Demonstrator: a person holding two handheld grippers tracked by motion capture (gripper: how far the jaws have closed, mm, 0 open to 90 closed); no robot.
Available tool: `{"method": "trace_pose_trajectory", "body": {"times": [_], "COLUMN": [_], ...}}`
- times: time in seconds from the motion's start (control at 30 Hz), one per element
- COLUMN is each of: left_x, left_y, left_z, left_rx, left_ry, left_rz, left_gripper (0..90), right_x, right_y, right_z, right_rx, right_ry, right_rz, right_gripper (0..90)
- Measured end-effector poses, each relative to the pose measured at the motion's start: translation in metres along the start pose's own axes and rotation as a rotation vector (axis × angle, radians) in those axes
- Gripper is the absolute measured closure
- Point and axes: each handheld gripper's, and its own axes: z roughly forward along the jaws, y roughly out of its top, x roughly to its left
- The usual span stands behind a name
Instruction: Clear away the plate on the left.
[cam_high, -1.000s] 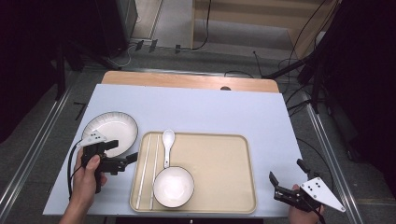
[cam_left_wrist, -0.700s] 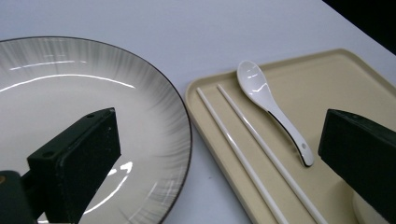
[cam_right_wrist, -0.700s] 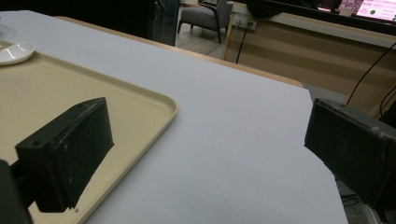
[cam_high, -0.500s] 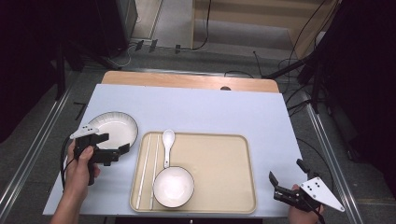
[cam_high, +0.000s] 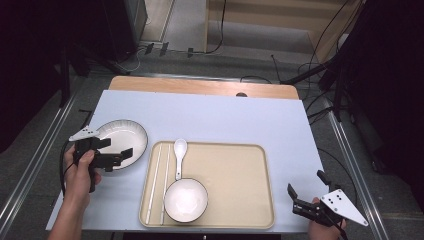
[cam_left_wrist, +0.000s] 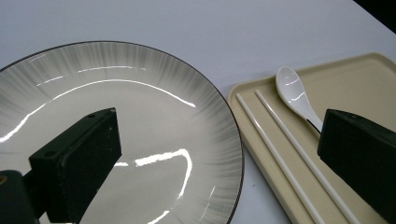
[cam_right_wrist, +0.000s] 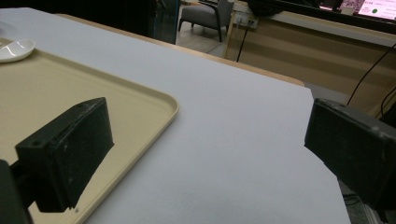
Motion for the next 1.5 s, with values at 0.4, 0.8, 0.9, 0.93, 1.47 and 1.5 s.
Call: {"method": "trace_pose_trajectory", "body": {"times": [0.4, 0.8, 0.9, 0.93, 1.47, 1.5], "left_x": [0.019, 0.04, 0.047, 0.049, 0.075, 0.076], "left_y": [-0.001, -0.005, -0.006, -0.007, -0.015, -0.015], "left_z": [-0.011, -0.02, -0.023, -0.023, -0.029, -0.029], "left_rx": [-0.043, -0.049, -0.05, -0.052, -0.059, -0.06], "left_ry": [0.054, 0.122, 0.139, 0.144, 0.255, 0.259], "left_rz": [-0.042, -0.067, -0.089, -0.095, -0.24, -0.246], "left_gripper": [0.0, 0.0, 0.0, 0.0, 26.2, 29.3], "right_x": [0.0, 0.0, -0.001, -0.001, 0.0, 0.0], "right_y": [0.0, 0.0, 0.0, 0.0, 0.0, 0.0], "right_z": [0.0, -0.001, 0.0, 0.0, 0.0, 0.0], "right_rx": [-0.001, -0.001, -0.002, -0.002, 0.0, 0.0], "right_ry": [0.0, 0.001, -0.002, -0.002, -0.002, -0.002], "right_rz": [0.0, -0.001, -0.002, -0.002, -0.002, 0.0], "right_gripper": [1.4, 1.4, 1.4, 1.4, 1.4, 1.4]}}
